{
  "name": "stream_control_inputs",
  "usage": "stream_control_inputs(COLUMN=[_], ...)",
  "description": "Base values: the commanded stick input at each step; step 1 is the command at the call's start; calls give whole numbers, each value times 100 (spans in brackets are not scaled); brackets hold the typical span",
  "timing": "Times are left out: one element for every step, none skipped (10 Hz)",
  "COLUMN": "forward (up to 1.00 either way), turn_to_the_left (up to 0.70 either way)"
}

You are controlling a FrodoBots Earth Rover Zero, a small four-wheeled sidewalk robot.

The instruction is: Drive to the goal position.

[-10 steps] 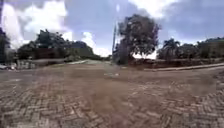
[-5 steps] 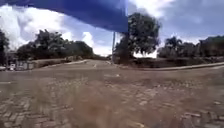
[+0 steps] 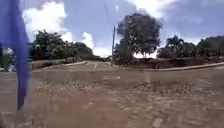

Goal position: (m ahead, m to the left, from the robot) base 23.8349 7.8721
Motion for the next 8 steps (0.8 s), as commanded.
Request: stream_control_inputs(forward=[100,100,100,100,100,100,100,100], turn_to_the_left=[0,0,0,0,0,0,0,0])
